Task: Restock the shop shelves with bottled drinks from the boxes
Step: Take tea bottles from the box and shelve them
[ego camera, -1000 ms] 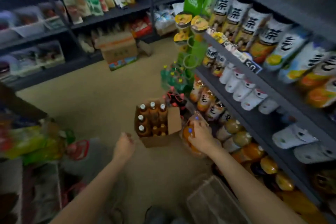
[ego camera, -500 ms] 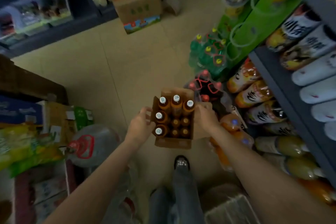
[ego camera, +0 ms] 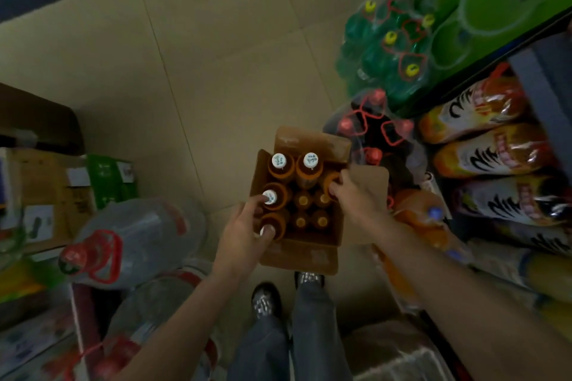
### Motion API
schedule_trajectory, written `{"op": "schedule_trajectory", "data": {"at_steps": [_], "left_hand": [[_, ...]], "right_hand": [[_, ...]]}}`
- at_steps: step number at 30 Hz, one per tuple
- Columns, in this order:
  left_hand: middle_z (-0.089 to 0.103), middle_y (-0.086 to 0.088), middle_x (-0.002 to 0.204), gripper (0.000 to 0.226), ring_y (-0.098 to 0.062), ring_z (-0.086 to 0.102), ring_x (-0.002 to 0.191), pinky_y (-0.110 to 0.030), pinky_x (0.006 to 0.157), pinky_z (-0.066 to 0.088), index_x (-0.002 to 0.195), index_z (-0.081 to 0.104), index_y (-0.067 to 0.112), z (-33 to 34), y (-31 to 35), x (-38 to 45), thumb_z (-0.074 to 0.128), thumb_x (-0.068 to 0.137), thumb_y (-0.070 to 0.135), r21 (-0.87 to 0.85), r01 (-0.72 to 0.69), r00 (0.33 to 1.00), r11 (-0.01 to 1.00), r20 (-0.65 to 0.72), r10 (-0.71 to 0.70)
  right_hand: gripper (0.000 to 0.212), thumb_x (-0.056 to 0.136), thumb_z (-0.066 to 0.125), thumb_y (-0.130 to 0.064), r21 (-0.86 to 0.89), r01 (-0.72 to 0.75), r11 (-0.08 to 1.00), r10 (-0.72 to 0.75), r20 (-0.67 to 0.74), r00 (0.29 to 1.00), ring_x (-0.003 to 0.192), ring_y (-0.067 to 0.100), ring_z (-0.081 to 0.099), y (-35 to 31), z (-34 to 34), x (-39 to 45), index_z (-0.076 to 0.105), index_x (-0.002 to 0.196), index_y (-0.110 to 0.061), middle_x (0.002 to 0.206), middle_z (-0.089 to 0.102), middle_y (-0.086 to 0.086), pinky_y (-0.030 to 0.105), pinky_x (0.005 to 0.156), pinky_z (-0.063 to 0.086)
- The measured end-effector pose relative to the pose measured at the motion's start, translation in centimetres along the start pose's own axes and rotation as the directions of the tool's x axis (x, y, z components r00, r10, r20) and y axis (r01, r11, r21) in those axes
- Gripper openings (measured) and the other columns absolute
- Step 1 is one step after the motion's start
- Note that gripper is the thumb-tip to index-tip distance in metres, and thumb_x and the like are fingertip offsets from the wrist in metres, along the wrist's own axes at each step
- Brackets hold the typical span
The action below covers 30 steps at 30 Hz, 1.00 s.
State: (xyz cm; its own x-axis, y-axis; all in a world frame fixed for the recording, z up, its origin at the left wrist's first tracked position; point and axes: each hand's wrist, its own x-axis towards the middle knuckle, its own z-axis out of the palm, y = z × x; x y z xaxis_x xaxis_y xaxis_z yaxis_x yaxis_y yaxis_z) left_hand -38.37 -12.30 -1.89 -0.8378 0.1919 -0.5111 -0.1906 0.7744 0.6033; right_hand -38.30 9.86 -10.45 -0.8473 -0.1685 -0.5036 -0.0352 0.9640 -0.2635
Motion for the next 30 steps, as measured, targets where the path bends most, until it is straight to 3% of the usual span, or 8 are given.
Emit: {"op": "schedule_trajectory", "data": {"at_steps": [4,6,9,12,16,19,22,30], "left_hand": [[0.048,0.001,0.130,0.070,-0.015,0.050,0.117,-0.035,0.096,0.047,0.134,0.036,0.028,0.0,1.2,1.1,0.070,0.075,0.012,-0.074,-0.044,0.987,0.996,0.151,0.055],[0.044,0.004,0.137,0.089,-0.013,0.042,0.126,-0.031,0.107,0.036,0.139,0.028,0.027,0.0,1.9,1.5,0.079,0.067,0.014,-0.079,-0.145,0.945,0.986,0.283,0.162],[0.049,0.017,0.119,0.084,-0.003,0.047,0.115,-0.014,0.101,0.037,0.126,0.034,0.031,0.6,2.7,1.5,0.085,0.060,0.017,-0.246,-0.072,0.937,0.967,0.316,0.150],[0.054,0.014,0.101,0.064,-0.009,0.053,0.099,-0.012,0.077,0.045,0.114,0.043,0.025,0.3,2.5,1.4,0.084,0.063,0.020,-0.347,0.122,0.984,0.930,0.166,-0.067],[0.063,0.002,0.103,0.062,-0.018,0.061,0.098,-0.027,0.079,0.050,0.115,0.052,0.016,-0.4,-1.0,0.5,0.084,0.062,0.020,-0.413,0.310,0.950,0.856,0.113,-0.290],[0.066,0.004,0.099,0.059,-0.016,0.063,0.094,-0.025,0.074,0.051,0.112,0.054,0.016,-0.7,-3.2,0.0,0.084,0.061,0.020,-0.445,0.344,0.938,0.827,0.121,-0.325],[0.064,0.005,0.100,0.057,-0.014,0.061,0.094,-0.025,0.076,0.049,0.111,0.052,0.018,-1.0,-3.9,0.0,0.083,0.063,0.019,-0.420,0.338,0.940,0.842,0.116,-0.320],[0.058,0.006,0.102,0.059,-0.013,0.056,0.101,-0.028,0.085,0.045,0.114,0.049,0.020,-2.6,-1.0,-2.3,0.082,0.066,0.017,-0.372,0.276,0.959,0.886,0.168,-0.228]], "right_hand": [[0.023,0.092,0.048,-0.017,0.002,0.126,0.992,-0.126,0.027,0.992,0.098,0.027,0.055,-2.7,-5.0,-2.4,0.052,0.115,-0.017,0.111,0.042,-0.001,0.033,0.080,0.046],[0.017,0.089,0.054,-0.029,0.111,0.189,0.976,-0.187,-0.029,0.982,0.092,0.020,0.054,-4.1,-9.7,-3.9,0.053,0.106,-0.024,0.108,0.043,-0.002,0.032,0.074,0.047],[0.011,0.089,0.053,-0.041,0.341,0.312,0.887,-0.282,-0.134,0.950,0.082,0.009,0.053,-5.6,-15.3,-4.4,0.048,0.091,-0.032,0.092,0.048,-0.011,0.024,0.064,0.043],[0.021,0.093,0.047,-0.041,0.523,0.271,0.808,-0.202,-0.186,0.962,0.097,0.009,0.058,-3.7,-14.2,-1.3,0.057,0.105,-0.028,0.104,0.061,-0.007,0.020,0.079,0.045],[0.049,0.094,0.047,-0.039,0.162,-0.132,0.978,0.116,0.106,0.988,0.131,0.037,0.033,2.3,-4.8,3.4,0.037,0.140,-0.024,0.143,0.034,0.010,0.043,0.107,0.031],[0.048,0.090,0.054,-0.020,-0.079,-0.187,0.979,0.199,0.183,0.963,0.130,0.044,0.026,2.9,0.3,4.1,0.039,0.136,-0.020,0.142,0.027,0.016,0.047,0.106,0.030],[0.036,0.091,0.044,-0.013,-0.119,-0.320,0.940,0.331,0.089,0.939,0.111,0.042,0.049,2.7,1.5,4.8,0.041,0.127,-0.010,0.121,0.048,0.021,0.048,0.087,0.045],[0.029,0.097,0.035,-0.006,-0.124,-0.164,0.979,0.193,0.281,0.940,0.114,0.029,0.055,-2.6,-1.9,-1.9,0.054,0.120,-0.001,0.124,0.056,0.015,0.032,0.089,0.042]]}}
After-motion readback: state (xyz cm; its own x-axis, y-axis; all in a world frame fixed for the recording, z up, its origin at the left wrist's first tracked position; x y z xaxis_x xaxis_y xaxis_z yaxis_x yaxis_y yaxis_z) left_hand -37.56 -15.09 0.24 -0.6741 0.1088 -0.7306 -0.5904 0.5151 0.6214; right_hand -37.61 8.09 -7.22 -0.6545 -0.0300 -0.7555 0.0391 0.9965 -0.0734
